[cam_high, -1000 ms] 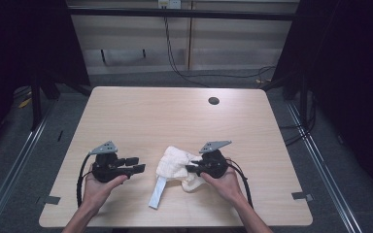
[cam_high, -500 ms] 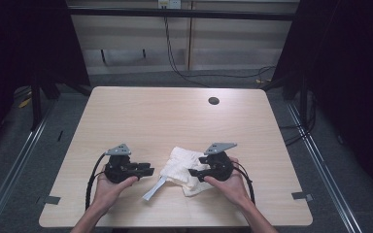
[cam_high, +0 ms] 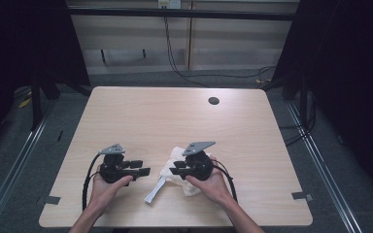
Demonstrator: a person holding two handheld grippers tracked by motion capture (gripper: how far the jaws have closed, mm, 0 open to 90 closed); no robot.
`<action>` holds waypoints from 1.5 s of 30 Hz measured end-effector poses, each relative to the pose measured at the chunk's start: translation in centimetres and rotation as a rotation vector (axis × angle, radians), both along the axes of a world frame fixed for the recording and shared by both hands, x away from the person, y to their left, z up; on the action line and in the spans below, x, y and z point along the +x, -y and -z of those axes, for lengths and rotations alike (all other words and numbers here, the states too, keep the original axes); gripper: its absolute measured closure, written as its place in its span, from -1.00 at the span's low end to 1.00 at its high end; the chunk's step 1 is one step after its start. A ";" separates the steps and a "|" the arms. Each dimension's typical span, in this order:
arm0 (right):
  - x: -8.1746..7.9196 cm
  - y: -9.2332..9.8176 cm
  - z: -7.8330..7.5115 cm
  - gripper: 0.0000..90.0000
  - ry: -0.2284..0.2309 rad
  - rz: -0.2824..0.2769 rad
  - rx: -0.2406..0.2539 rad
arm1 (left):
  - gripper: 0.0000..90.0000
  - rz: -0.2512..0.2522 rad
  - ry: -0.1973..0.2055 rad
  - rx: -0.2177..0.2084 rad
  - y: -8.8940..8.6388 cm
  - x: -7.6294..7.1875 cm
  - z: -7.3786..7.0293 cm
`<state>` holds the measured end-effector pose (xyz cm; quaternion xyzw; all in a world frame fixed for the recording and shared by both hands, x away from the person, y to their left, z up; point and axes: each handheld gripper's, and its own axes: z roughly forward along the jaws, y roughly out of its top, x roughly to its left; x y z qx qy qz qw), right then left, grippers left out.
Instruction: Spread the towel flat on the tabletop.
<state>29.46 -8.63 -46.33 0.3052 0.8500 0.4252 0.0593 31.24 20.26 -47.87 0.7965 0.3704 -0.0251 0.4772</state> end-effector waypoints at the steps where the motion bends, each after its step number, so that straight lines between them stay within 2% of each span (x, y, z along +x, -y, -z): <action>1: 0.0 -0.4 0.3 0.58 -0.005 -0.015 -0.007 | 0.01 -0.005 -0.003 0.001 -0.2 0.0 0.1; 3: 0.0 -0.5 0.5 0.56 -0.013 -0.012 -0.012 | 0.00 -0.010 -0.003 0.002 -0.3 0.0 0.1; 6: -0.1 0.0 1.6 0.40 -0.039 -0.013 -0.013 | -0.01 -0.008 -0.003 0.001 -0.4 -0.1 0.1; 10: -0.2 -0.1 2.2 0.27 -0.034 -0.023 -0.047 | -0.02 -0.010 -0.008 0.002 -0.3 -0.1 0.2; 12: -0.2 -0.3 2.4 0.26 -0.033 -0.028 -0.056 | -0.02 -0.007 -0.006 0.005 -0.3 -0.1 0.2; 13: -0.2 -0.5 2.7 0.41 -0.024 -0.027 -0.083 | -0.02 -0.007 -0.006 0.004 -0.3 -0.2 0.2; 15: -0.2 -0.7 2.9 0.58 -0.024 -0.018 -0.098 | -0.03 -0.008 -0.008 0.007 -0.3 -0.2 0.2; 16: -0.2 -0.7 2.9 0.58 -0.024 -0.018 -0.098 | -0.03 -0.008 -0.008 0.007 -0.3 -0.2 0.2; 17: 0.0 -0.7 3.1 0.80 -0.029 -0.005 -0.084 | -0.03 -0.009 -0.009 0.006 -0.4 -0.2 0.2; 18: 0.0 -0.7 3.1 0.80 -0.029 -0.005 -0.084 | -0.03 -0.014 -0.008 0.004 -0.4 -0.2 0.2; 19: 0.2 -0.5 3.0 0.89 -0.028 0.004 -0.061 | -0.03 -0.014 -0.006 0.004 -0.4 -0.2 0.1; 24: 0.3 0.1 1.8 0.92 -0.016 0.021 -0.019 | -0.04 -0.022 -0.002 -0.005 -0.5 -0.2 0.1; 25: 0.5 0.4 0.6 0.92 -0.009 0.028 0.015 | -0.04 -0.027 0.000 -0.008 -0.5 -0.2 0.0; 26: 0.5 0.4 0.6 0.92 -0.009 0.028 0.015 | -0.04 -0.027 0.000 -0.008 -0.5 -0.2 0.0; 27: 0.7 0.7 -0.6 0.92 0.007 0.034 0.044 | -0.04 -0.023 0.003 -0.012 -0.5 -0.2 -0.1; 31: 1.1 1.3 -2.5 0.91 0.028 0.045 0.090 | -0.04 -0.023 0.003 -0.043 -0.3 -0.2 -0.4; 32: 1.1 1.3 -2.5 0.91 0.028 0.045 0.090 | -0.04 -0.023 0.003 -0.043 -0.3 -0.2 -0.4; 33: 1.3 1.6 -3.5 0.91 0.028 0.045 0.126 | -0.04 -0.027 0.008 -0.050 -0.4 -0.2 -0.5; 34: 1.4 1.7 -3.7 0.90 0.028 0.048 0.128 | -0.04 -0.028 0.010 -0.056 -0.4 -0.3 -0.6; 39: 1.2 2.1 -3.7 0.90 0.030 0.058 0.114 | -0.04 -0.026 0.010 -0.048 -0.4 -0.3 -0.6; 41: 1.1 2.6 -2.5 0.92 -0.015 0.038 0.110 | -0.04 -0.027 0.011 -0.045 -0.4 -0.3 -0.6; 43: 1.1 2.6 -2.2 0.92 -0.025 0.026 0.106 | -0.04 -0.023 0.013 -0.043 -0.3 -0.3 -0.6; 45: 0.7 2.8 -1.2 0.91 -0.054 0.012 0.095 | -0.04 -0.021 0.017 -0.028 0.0 -0.4 -0.6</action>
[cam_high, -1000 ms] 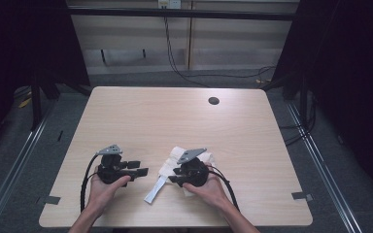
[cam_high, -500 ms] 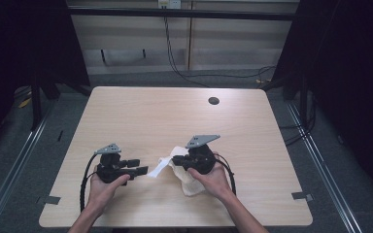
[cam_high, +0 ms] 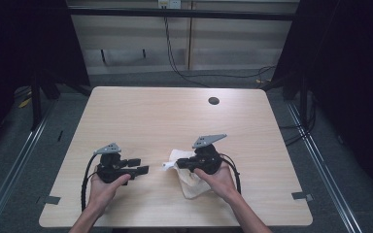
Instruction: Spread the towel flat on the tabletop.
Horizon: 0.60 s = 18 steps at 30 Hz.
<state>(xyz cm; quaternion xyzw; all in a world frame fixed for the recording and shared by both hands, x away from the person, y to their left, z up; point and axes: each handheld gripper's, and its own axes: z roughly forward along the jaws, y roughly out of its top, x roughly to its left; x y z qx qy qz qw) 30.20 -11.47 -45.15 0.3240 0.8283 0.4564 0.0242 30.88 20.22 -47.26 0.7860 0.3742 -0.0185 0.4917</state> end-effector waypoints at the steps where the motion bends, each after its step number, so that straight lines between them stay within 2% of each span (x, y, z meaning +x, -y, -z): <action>1: -0.1 0.1 0.2 0.89 -0.006 0.006 0.001 | -0.04 0.004 -0.004 -0.002 0.2 0.0 0.0; 5: -0.3 0.2 0.9 0.83 -0.019 0.009 -0.003 | -0.04 0.022 0.008 0.013 0.6 -0.1 -0.2; 8: -0.4 0.2 1.2 0.82 -0.026 0.009 -0.028 | -0.04 0.029 0.006 0.017 0.8 -0.1 -0.1; 10: -0.4 0.2 1.3 0.88 -0.019 0.000 -0.036 | -0.04 0.029 0.004 0.015 0.8 -0.1 -0.1; 12: -0.5 0.0 1.5 1.00 -0.015 -0.003 -0.076 | -0.04 0.034 0.006 0.022 0.8 0.0 0.0; 14: -0.5 0.0 1.6 1.00 -0.012 -0.011 -0.082 | -0.04 0.033 0.001 0.019 0.9 -0.1 0.0; 18: -0.7 -0.4 1.7 0.79 -0.011 -0.025 -0.058 | -0.04 0.029 0.001 0.020 0.7 0.0 0.0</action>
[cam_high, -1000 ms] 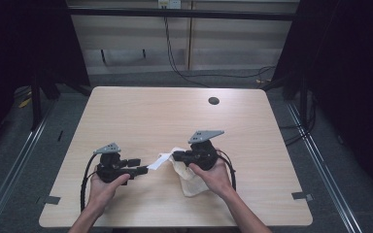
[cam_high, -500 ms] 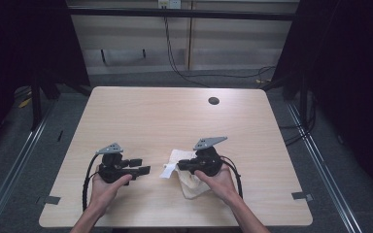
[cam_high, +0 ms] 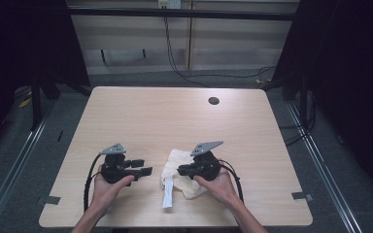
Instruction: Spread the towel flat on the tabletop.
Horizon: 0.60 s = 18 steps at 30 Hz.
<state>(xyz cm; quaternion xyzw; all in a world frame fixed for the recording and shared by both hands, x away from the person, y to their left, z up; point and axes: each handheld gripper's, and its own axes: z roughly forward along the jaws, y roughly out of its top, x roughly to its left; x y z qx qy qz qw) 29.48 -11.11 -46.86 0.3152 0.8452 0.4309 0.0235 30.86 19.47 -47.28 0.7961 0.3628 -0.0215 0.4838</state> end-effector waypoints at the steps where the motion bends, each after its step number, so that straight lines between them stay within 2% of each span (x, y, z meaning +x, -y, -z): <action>1: 0.0 0.0 0.0 0.79 0.000 0.000 0.000 | -0.04 0.000 0.000 0.000 0.0 0.0 0.0; 6: -0.2 -1.0 1.3 0.61 -0.011 -0.023 -0.020 | -0.04 -0.010 -0.003 -0.007 -0.1 0.0 0.1; 9: -0.4 -1.4 1.4 0.57 -0.004 -0.032 -0.036 | -0.04 -0.008 -0.003 -0.006 -0.1 0.0 0.1; 11: -0.4 -1.6 1.3 0.63 0.004 -0.024 -0.045 | -0.04 -0.008 -0.005 -0.005 -0.2 0.0 0.1; 12: -0.2 -1.8 1.4 0.84 -0.002 -0.019 -0.046 | -0.04 -0.009 -0.006 -0.003 -0.1 0.1 0.1; 13: -0.2 -1.8 1.4 0.84 -0.002 -0.019 -0.046 | -0.04 -0.009 -0.006 -0.003 -0.1 0.1 0.1; 15: 0.0 -2.0 1.5 1.00 -0.006 -0.019 -0.065 | -0.04 -0.008 -0.003 -0.006 -0.1 0.0 0.1; 18: 0.2 -1.5 0.4 1.00 0.019 0.009 -0.038 | -0.04 -0.007 0.000 -0.002 -0.1 0.1 0.0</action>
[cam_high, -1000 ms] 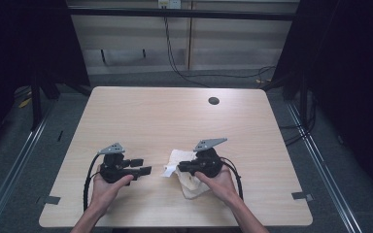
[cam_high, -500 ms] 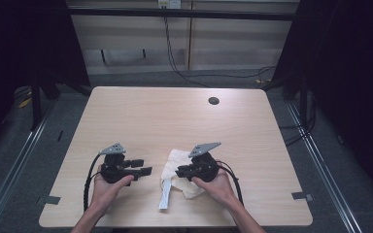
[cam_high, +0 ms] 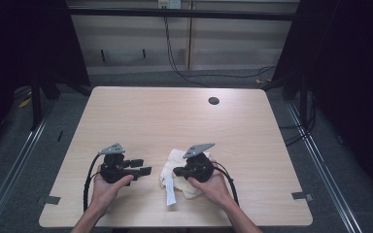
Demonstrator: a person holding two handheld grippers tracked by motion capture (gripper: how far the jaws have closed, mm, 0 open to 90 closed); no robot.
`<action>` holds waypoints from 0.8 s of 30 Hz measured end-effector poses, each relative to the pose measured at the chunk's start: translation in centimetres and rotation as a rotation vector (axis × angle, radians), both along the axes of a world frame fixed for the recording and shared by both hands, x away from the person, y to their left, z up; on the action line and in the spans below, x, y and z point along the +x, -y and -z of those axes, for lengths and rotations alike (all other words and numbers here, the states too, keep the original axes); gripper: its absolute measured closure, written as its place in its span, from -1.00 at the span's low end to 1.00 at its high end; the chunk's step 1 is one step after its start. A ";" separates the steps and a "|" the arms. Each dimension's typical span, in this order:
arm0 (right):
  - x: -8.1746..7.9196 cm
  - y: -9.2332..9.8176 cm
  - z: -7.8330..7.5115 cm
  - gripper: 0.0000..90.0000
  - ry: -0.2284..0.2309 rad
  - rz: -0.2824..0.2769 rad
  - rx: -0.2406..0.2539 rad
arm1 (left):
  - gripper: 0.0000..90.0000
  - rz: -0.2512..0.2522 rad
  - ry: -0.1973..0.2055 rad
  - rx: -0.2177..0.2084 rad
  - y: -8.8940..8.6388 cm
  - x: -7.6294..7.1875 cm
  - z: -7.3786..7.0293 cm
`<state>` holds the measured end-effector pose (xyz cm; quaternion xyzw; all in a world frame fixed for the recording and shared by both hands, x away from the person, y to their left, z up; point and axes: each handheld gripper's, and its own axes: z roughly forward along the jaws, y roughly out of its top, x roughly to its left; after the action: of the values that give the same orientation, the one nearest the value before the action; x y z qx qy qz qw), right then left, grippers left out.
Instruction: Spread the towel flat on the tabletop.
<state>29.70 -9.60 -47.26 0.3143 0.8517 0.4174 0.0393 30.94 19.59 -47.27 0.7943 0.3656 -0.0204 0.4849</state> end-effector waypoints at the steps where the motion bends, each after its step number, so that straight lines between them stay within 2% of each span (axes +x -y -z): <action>1: 0.1 0.3 -0.7 1.00 0.012 0.013 0.016 | -0.04 -0.002 0.002 -0.004 0.1 0.0 0.0; 2: 0.2 0.6 -1.5 1.00 0.020 0.027 0.034 | -0.04 -0.003 0.005 -0.005 0.1 0.0 -0.1; 3: 0.2 0.6 -1.5 1.00 0.020 0.027 0.034 | -0.04 -0.003 0.005 -0.005 0.1 0.0 -0.1; 4: 0.7 1.2 -3.2 1.00 0.042 0.044 0.059 | -0.04 0.001 0.008 -0.005 0.2 0.0 -0.3; 5: 0.7 1.2 -3.2 1.00 0.042 0.044 0.059 | -0.04 -0.002 0.011 -0.010 0.3 0.0 -0.4; 6: 1.1 1.6 -4.5 1.00 0.061 0.056 0.079 | -0.04 0.001 0.023 -0.016 0.4 0.1 -1.0; 7: 1.4 1.8 -5.2 1.00 0.073 0.060 0.088 | -0.04 0.000 0.030 -0.016 0.5 0.1 -1.3; 10: 1.8 2.0 -7.1 1.00 0.107 0.072 0.109 | -0.04 0.002 0.045 -0.040 0.9 0.3 -2.1; 11: 1.8 2.0 -7.1 1.00 0.107 0.072 0.109 | -0.04 0.002 0.045 -0.040 0.9 0.3 -2.1; 12: 1.9 2.0 -7.6 1.00 0.118 0.076 0.114 | -0.04 0.003 0.051 -0.062 1.2 0.4 -2.4; 13: 2.0 2.1 -8.5 1.00 0.137 0.083 0.126 | -0.07 0.012 0.063 -0.066 1.8 0.5 -2.8; 17: 2.0 2.2 -9.6 1.00 0.158 0.094 0.156 | -0.10 0.026 0.061 -0.074 2.8 0.7 -2.7; 22: 2.2 2.8 -11.3 1.00 0.201 0.145 0.182 | -0.19 0.096 0.068 -0.074 3.8 0.0 -2.9; 24: 2.3 2.8 -11.5 1.00 0.206 0.151 0.184 | -0.20 0.100 0.071 -0.083 3.9 -0.2 -2.9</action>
<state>31.97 -12.43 -35.80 0.3352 0.7752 0.5197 0.1287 30.76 15.69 -44.37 0.7911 0.3068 -0.0318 0.5282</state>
